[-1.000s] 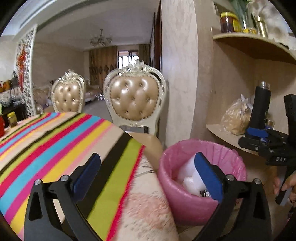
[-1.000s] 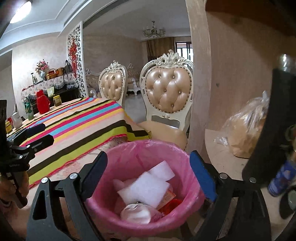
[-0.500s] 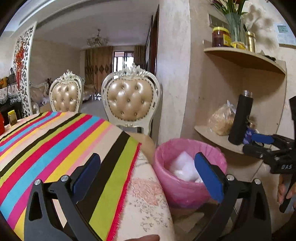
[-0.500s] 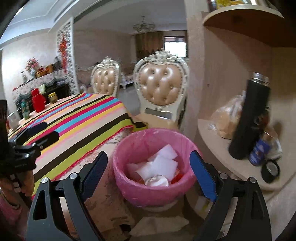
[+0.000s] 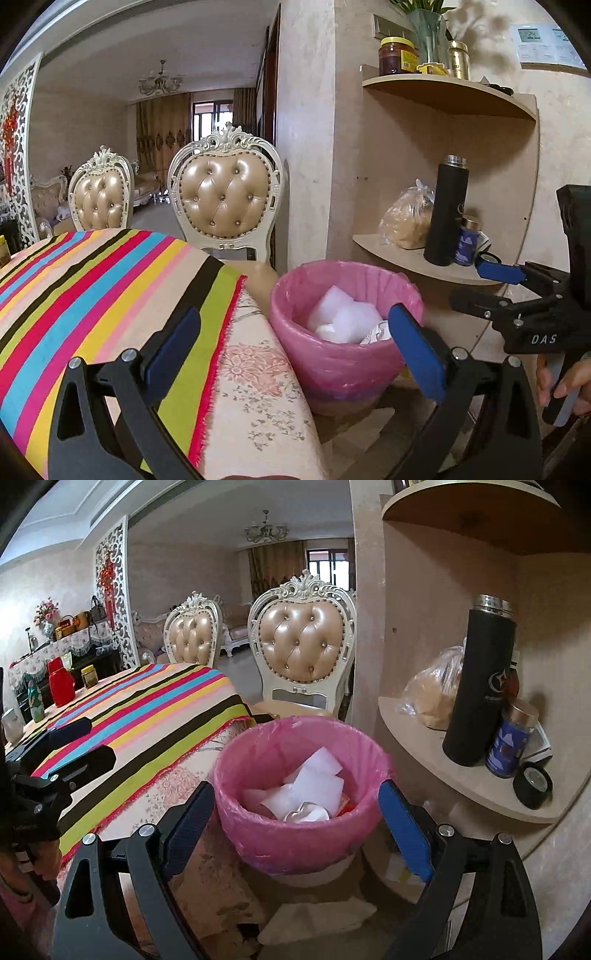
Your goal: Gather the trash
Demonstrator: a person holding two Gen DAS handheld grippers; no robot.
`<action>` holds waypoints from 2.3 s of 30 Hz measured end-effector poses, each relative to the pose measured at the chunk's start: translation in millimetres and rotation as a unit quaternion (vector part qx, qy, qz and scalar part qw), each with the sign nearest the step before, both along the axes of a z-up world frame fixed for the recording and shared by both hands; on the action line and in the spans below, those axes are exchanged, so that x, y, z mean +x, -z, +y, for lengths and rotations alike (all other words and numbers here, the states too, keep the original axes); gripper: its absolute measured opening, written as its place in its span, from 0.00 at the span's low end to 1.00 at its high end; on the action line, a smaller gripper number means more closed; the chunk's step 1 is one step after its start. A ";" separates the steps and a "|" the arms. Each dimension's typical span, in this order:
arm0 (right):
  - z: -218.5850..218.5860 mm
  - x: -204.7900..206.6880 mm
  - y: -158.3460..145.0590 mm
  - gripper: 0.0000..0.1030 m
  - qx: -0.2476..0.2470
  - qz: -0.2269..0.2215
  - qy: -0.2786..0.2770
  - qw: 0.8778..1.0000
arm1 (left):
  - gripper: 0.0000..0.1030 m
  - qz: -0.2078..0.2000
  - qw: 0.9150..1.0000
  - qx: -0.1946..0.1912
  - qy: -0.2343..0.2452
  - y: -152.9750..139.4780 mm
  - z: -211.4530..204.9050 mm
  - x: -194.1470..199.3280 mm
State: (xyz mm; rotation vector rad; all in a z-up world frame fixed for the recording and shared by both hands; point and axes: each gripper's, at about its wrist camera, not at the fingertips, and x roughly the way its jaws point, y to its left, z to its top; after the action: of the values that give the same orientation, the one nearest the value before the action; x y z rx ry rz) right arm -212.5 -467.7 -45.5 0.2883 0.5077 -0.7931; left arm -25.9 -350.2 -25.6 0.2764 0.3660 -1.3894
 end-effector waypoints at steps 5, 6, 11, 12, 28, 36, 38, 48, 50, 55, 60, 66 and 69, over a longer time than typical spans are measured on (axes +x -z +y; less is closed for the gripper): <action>-4.5 -1.2 8.0 0.83 0.006 0.006 0.004 1.000 | 0.96 0.013 1.000 0.016 0.012 9.3 -6.4 1.6; -5.0 -0.9 9.6 0.83 0.008 0.006 0.004 1.000 | 0.96 0.014 1.000 0.018 0.012 10.1 -7.0 2.0; -4.2 2.1 11.1 0.83 0.008 0.005 -0.001 1.000 | 0.96 0.022 1.000 0.015 0.014 11.0 -7.8 3.8; -3.8 2.4 10.6 0.83 0.006 0.006 -0.002 1.000 | 0.96 0.022 1.000 0.014 0.015 11.1 -7.9 3.5; -5.0 2.6 10.0 0.83 0.006 0.005 -0.001 1.000 | 0.96 0.011 0.999 0.016 0.025 13.0 -10.2 -5.3; -4.5 2.5 9.9 0.83 0.006 0.005 -0.001 1.000 | 0.96 0.014 0.999 0.020 0.024 15.3 -12.7 -3.4; -4.7 2.6 9.9 0.83 0.006 0.005 -0.001 1.000 | 0.96 0.015 0.999 0.019 0.025 15.3 -12.3 -3.1; -4.7 2.5 10.0 0.83 0.006 0.005 -0.001 1.000 | 0.96 0.015 0.999 0.023 0.027 16.9 -15.5 -2.9; -5.0 2.7 10.1 0.83 0.007 0.006 0.000 1.000 | 0.96 0.015 0.999 0.023 0.027 16.9 -15.8 -3.5; -5.4 2.5 10.2 0.83 0.007 0.005 -0.001 1.000 | 0.96 0.013 0.999 0.024 0.028 17.1 -16.8 -4.2; -4.6 2.7 10.3 0.83 0.007 0.004 -0.002 1.000 | 0.96 0.012 0.999 0.024 0.029 17.3 -17.4 -5.4; -4.9 2.7 10.5 0.83 0.007 0.004 -0.002 1.000 | 0.96 0.012 0.999 0.024 0.030 17.3 -17.8 -5.8; -4.4 2.8 10.7 0.83 0.006 0.005 -0.002 1.000 | 0.96 0.013 0.999 0.024 0.033 17.5 -16.6 -7.1</action>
State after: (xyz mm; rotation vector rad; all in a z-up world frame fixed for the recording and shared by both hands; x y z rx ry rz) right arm -209.7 -472.1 -56.2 0.2957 0.5221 -0.7880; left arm -33.0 -366.8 -43.1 0.3122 0.4157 -1.4517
